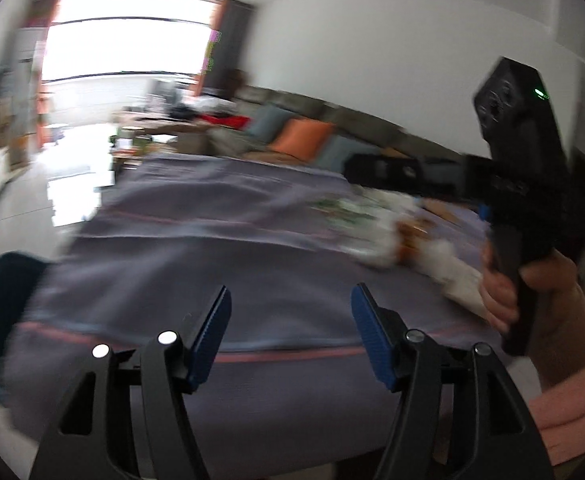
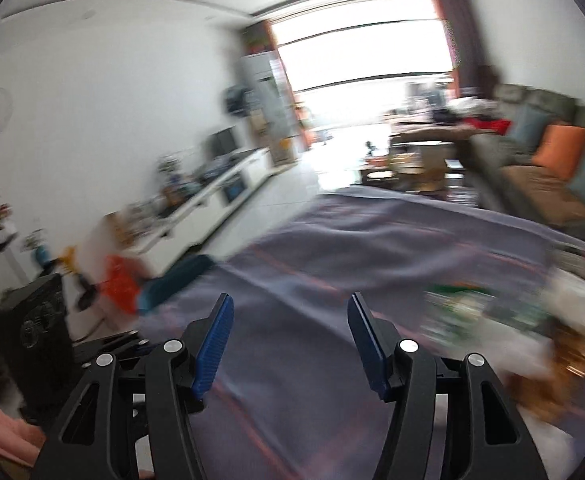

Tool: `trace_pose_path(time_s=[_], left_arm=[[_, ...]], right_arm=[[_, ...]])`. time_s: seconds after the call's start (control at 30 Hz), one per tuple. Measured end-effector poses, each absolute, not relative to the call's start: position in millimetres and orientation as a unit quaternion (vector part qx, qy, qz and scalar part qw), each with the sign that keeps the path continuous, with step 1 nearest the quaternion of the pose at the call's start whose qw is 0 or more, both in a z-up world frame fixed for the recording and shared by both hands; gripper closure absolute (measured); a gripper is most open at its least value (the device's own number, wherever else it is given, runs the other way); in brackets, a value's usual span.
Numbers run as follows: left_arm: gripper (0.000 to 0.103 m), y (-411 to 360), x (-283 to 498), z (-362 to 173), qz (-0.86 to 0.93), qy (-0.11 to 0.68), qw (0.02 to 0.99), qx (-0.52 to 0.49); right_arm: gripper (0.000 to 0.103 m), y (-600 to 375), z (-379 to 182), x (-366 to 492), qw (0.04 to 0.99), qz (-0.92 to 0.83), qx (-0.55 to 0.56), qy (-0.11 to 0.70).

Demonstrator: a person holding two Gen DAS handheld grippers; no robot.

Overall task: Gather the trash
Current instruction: 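Grasp the blue-dotted paper cup with the left gripper while the right gripper grasps a tissue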

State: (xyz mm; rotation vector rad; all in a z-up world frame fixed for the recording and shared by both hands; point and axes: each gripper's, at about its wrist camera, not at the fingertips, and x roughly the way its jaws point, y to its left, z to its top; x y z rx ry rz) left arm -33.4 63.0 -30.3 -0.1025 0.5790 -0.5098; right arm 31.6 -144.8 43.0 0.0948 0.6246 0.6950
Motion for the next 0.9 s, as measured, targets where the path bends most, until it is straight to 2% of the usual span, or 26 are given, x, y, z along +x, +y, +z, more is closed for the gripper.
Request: trace_pose_path(time_s=[0.3, 0.5, 0.63, 0.7, 0.77, 0.83, 0.9], left_arm=[[0.039, -52.3, -32.3, -46.5, -0.41, 0.331, 0.85, -0.015], [0.039, -86.4, -24.2, -54.6, -0.45, 0.368, 0.814, -0.012], [0.04, -94.6, -13.6, -60.6, -0.468, 0.393, 0.791, -0.038], [0.04, -97.6, -8.8, -64.6, -0.478, 0.404, 0.778, -0.055], [0.04, -98.7, -4.8, -68.4, -0.489, 0.414, 0.764, -0.074], [0.04, -103.6, 3.0, -73.0, -0.497, 0.431, 0.747, -0.097], [0.04, -106.3, 8.2, -77.0, -0.498, 0.44, 0.739, -0.11]], right_arm=[[0.043, -266.7, 30.0, 2.7, 0.928, 0.2, 0.083, 0.303], [0.044, -311.2, 8.6, -12.3, 0.924, 0.177, 0.114, 0.318], [0.053, -317.8, -7.6, -20.5, 0.916, 0.182, 0.123, 0.336], [0.064, -323.8, -16.2, -23.1, 0.908, 0.188, 0.135, 0.348], [0.065, -328.2, -23.9, -24.3, 0.901, 0.194, 0.151, 0.357], [0.072, -332.6, -31.1, -24.0, 0.892, 0.205, 0.173, 0.364], [0.074, -333.9, -36.5, -24.5, 0.882, 0.223, 0.193, 0.369]])
